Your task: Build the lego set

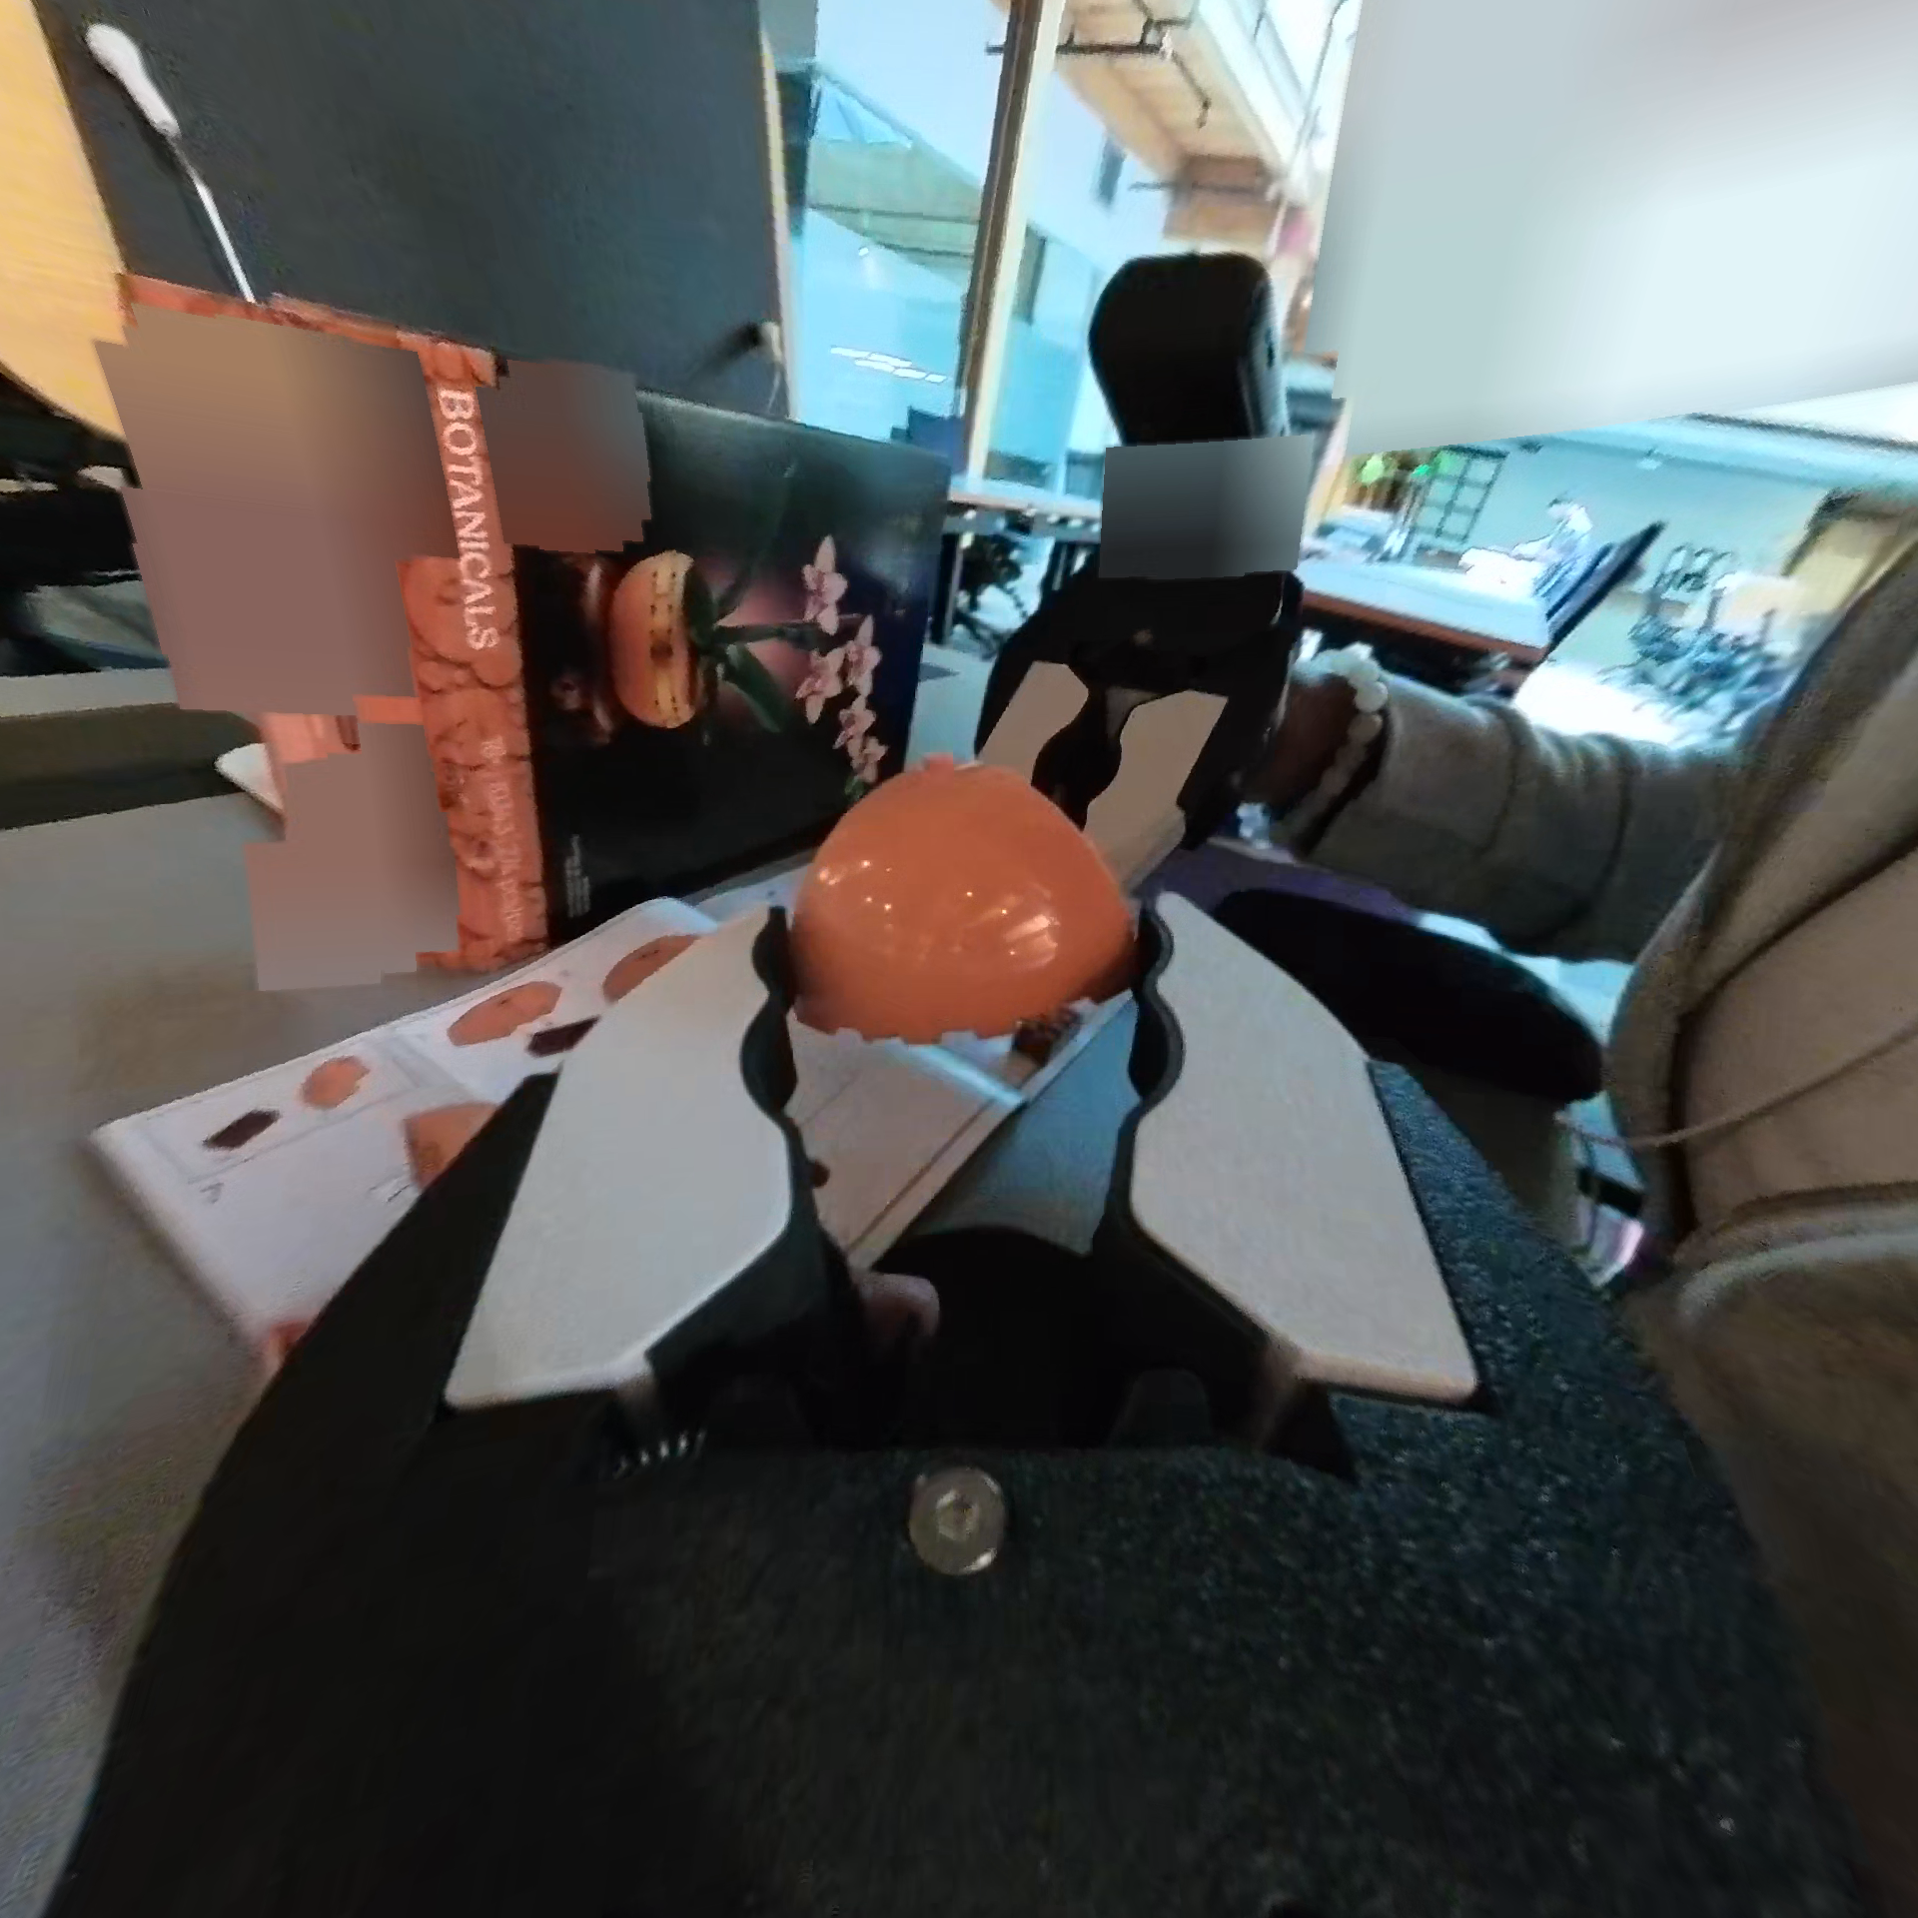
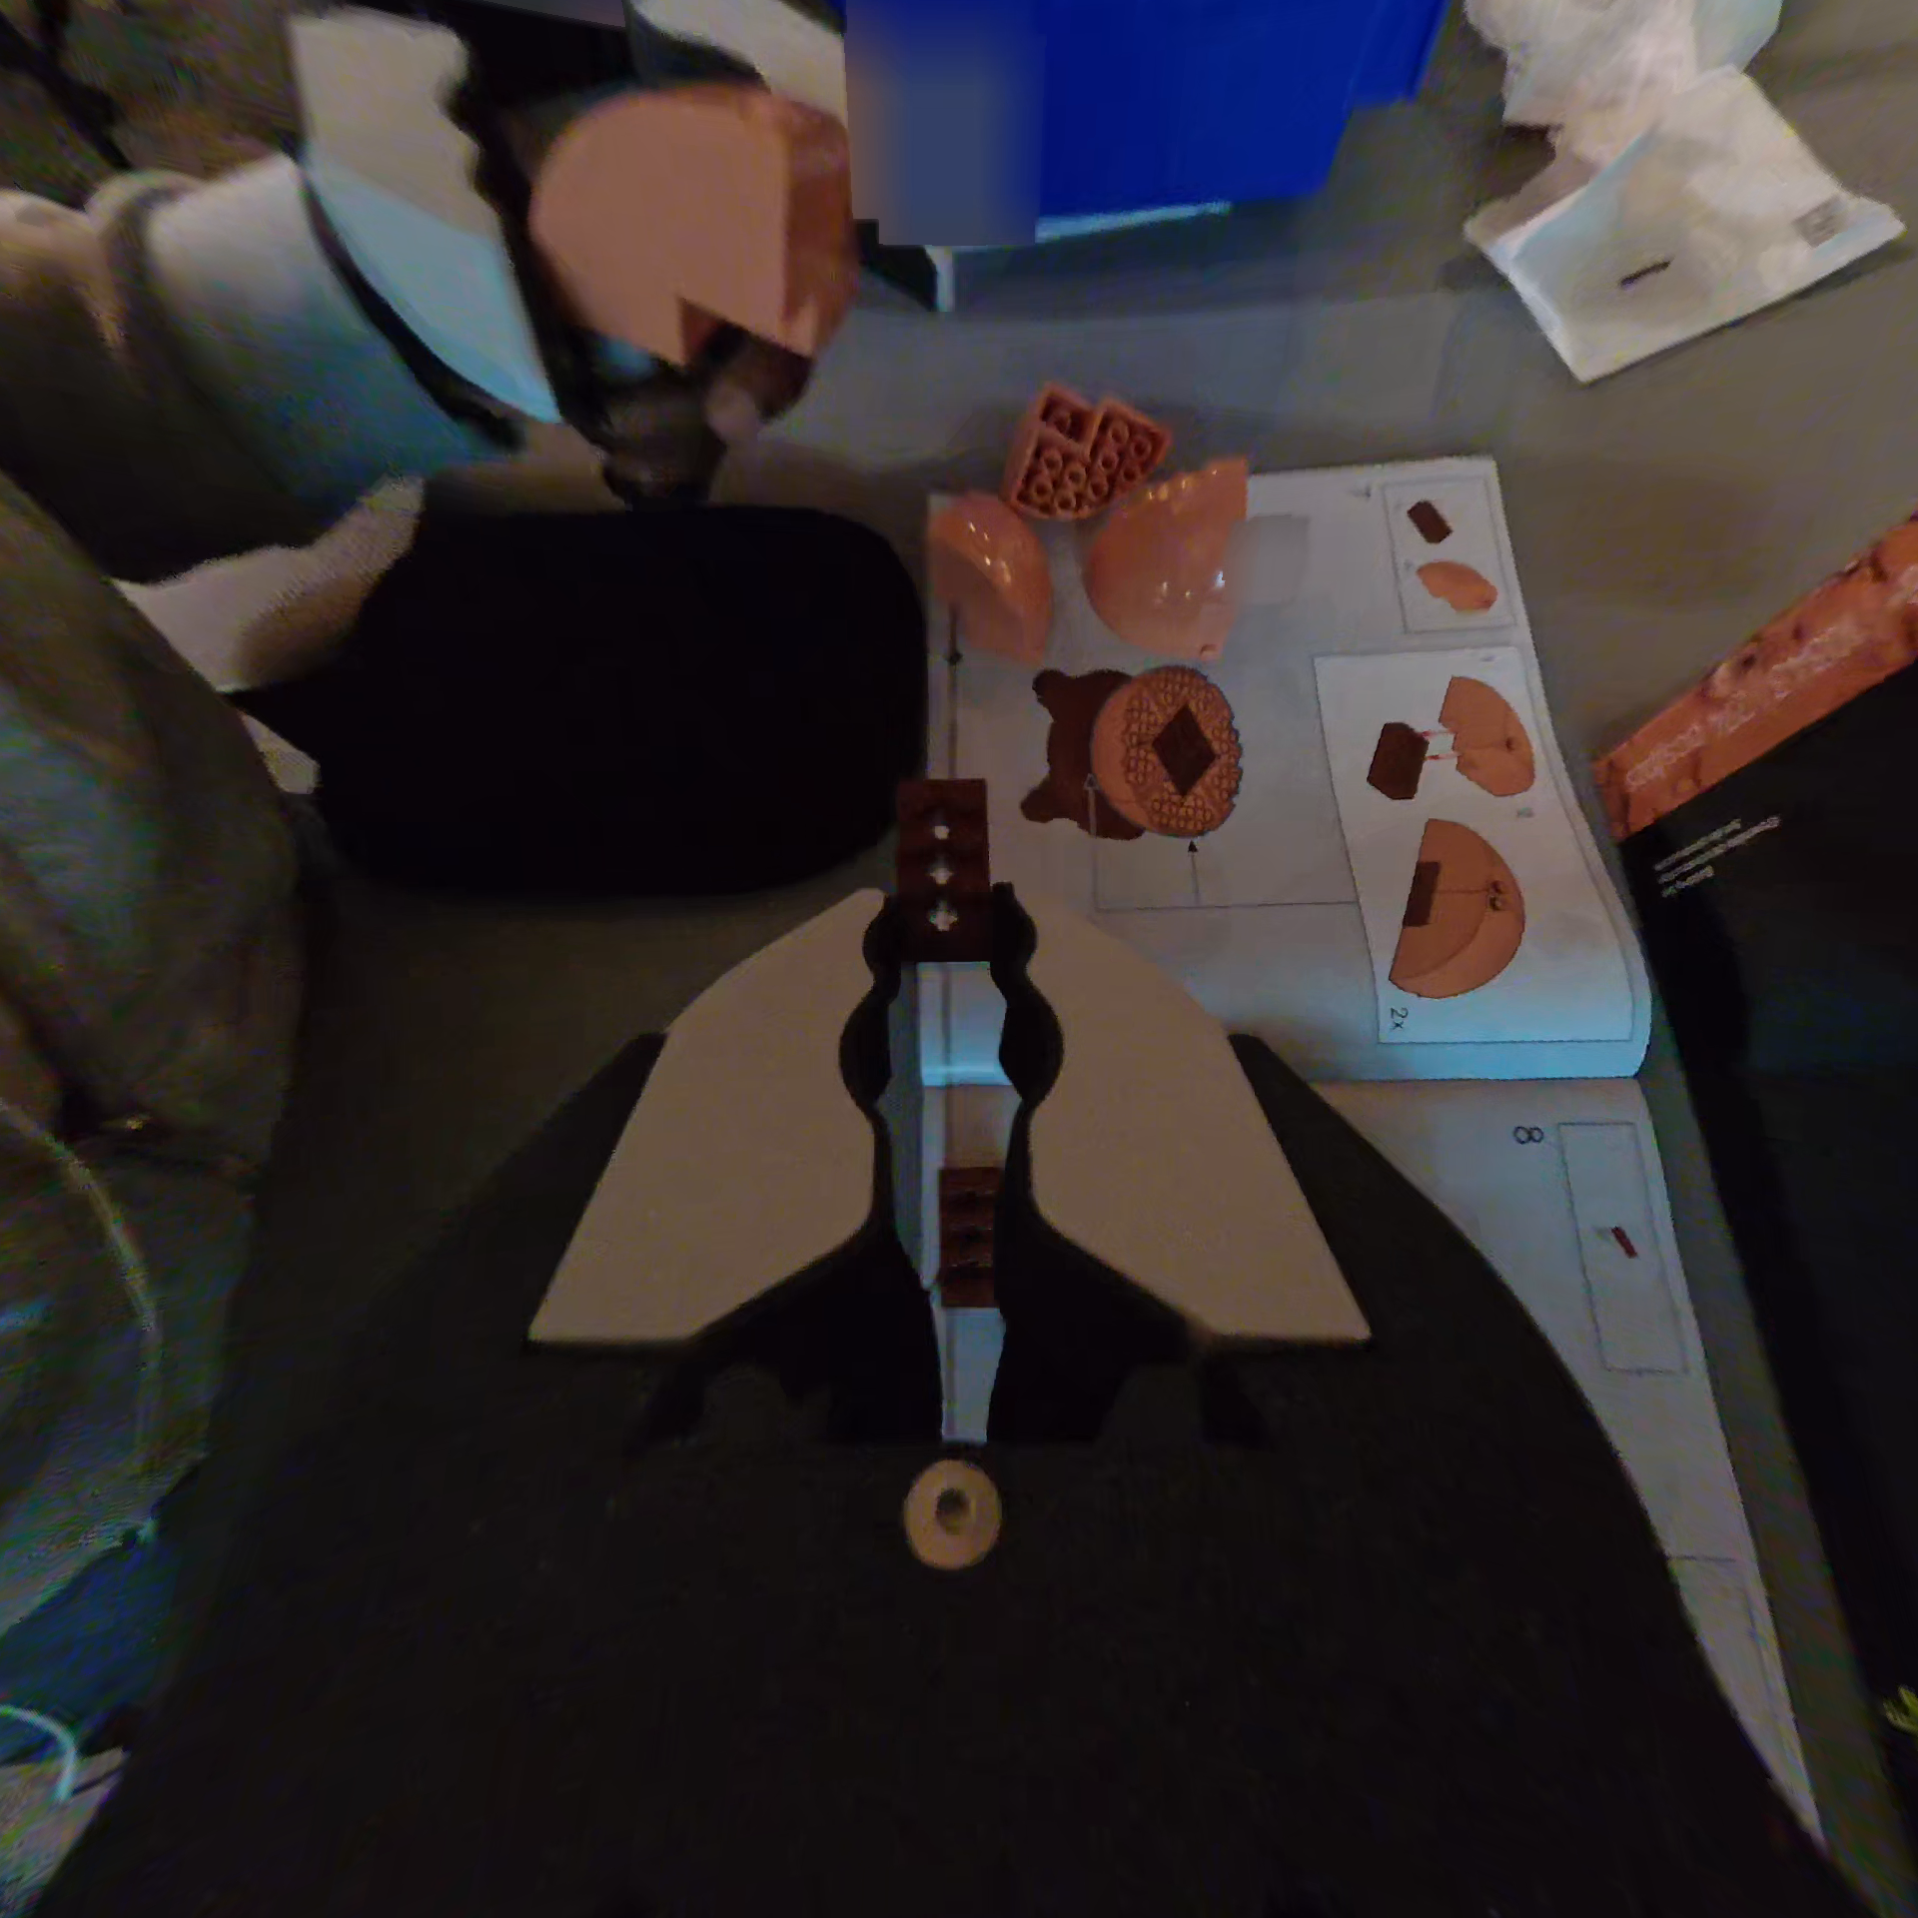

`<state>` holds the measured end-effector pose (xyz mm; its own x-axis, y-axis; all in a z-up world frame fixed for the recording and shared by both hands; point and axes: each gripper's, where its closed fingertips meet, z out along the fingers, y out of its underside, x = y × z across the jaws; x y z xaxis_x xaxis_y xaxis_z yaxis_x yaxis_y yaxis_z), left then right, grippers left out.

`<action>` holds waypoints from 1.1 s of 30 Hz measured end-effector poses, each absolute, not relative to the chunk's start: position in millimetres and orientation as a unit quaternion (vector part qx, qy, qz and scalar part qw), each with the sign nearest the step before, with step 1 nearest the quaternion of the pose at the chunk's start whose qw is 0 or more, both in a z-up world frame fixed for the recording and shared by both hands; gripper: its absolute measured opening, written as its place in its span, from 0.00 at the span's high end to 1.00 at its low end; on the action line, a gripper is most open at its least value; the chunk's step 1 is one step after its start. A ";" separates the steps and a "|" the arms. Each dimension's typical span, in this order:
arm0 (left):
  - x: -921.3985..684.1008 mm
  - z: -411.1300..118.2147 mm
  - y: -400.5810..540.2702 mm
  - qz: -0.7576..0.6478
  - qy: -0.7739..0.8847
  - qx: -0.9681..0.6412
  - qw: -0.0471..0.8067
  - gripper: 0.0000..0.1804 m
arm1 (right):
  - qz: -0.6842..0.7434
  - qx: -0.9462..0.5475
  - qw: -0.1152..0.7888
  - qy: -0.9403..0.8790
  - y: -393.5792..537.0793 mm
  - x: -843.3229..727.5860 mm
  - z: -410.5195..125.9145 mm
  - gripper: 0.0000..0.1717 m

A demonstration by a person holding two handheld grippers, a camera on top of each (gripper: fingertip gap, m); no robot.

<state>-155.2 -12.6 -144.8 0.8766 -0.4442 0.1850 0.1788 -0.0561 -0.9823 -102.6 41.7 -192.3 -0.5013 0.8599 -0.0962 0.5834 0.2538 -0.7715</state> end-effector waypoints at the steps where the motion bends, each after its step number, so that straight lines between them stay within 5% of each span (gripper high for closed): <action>1: -152.3 -141.6 -9.5 -0.246 0.097 -0.683 0.681 0.65 | 0.401 -0.465 0.176 -0.769 39.5 -100.7 -185.1 0.91; 12: -100.9 -119.1 -12.4 -0.332 0.283 -0.603 0.668 0.65 | 0.413 -0.397 0.188 -0.798 5.6 -79.0 -135.1 0.91; 33: -78.6 -94.9 -8.6 -0.357 0.349 -0.538 0.679 0.65 | 0.423 -0.394 0.104 -0.809 -6.0 -76.1 -108.6 0.91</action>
